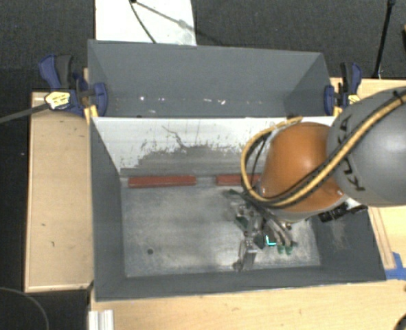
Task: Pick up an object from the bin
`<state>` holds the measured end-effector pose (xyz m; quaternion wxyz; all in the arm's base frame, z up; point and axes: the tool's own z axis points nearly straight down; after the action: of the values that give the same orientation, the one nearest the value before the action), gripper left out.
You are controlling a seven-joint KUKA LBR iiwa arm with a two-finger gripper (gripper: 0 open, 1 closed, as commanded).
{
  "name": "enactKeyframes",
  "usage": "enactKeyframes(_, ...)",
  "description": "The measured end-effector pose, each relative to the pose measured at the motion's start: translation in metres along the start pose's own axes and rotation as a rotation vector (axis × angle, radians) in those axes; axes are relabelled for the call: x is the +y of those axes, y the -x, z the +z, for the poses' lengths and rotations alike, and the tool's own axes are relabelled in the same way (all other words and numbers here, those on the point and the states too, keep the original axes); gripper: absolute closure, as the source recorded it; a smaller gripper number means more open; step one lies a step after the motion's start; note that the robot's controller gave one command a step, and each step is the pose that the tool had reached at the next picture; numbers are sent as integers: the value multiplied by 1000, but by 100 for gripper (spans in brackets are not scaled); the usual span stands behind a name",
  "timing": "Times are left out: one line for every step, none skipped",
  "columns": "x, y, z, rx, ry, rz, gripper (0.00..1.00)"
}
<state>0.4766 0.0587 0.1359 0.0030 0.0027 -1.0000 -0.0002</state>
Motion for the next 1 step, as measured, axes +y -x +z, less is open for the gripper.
enactKeyframes(-46, 21, 67, -4, -2, -417, 0)
